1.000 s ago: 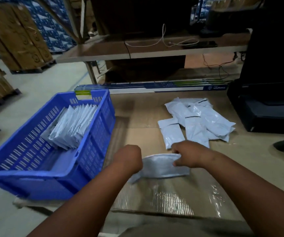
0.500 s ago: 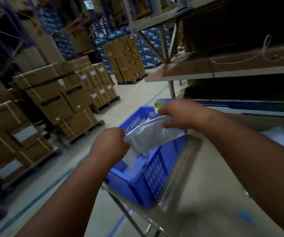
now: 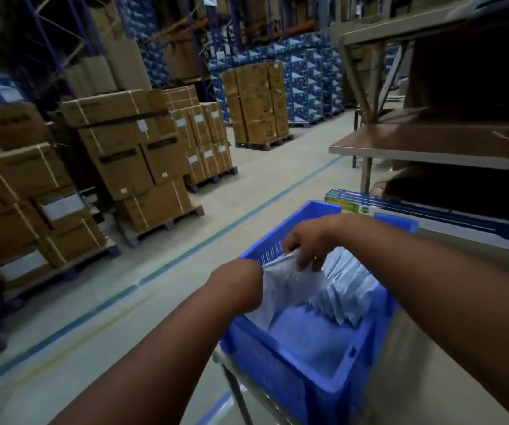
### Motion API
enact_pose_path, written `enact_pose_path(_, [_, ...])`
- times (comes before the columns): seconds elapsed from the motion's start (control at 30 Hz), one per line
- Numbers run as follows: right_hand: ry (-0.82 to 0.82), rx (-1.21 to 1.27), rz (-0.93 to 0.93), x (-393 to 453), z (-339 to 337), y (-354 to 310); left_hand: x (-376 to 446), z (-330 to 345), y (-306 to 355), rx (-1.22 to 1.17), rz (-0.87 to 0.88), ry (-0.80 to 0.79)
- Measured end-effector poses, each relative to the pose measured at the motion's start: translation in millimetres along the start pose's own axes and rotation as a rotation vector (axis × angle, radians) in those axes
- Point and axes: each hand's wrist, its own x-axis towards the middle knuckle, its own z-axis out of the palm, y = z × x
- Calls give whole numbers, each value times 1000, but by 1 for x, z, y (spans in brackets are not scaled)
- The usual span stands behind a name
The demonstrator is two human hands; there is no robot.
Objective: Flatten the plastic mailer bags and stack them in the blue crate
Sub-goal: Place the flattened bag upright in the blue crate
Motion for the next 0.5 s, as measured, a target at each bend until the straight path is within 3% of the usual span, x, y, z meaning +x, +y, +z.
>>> enact_pose_path(0.1, [-123, -54, 96, 44, 27, 1, 28, 22, -15, 62, 42, -109])
enact_pose_path(0.2, [-164, -267, 80, 79, 51, -1, 49, 42, -21, 153, 86, -130])
enact_pose_path(0.33, [-53, -653, -92, 113, 67, -16, 67, 58, -16, 299, 152, -166])
enact_pose_path(0.5, [65, -910, -169, 139, 71, -12, 81, 68, -15, 407, 179, -175])
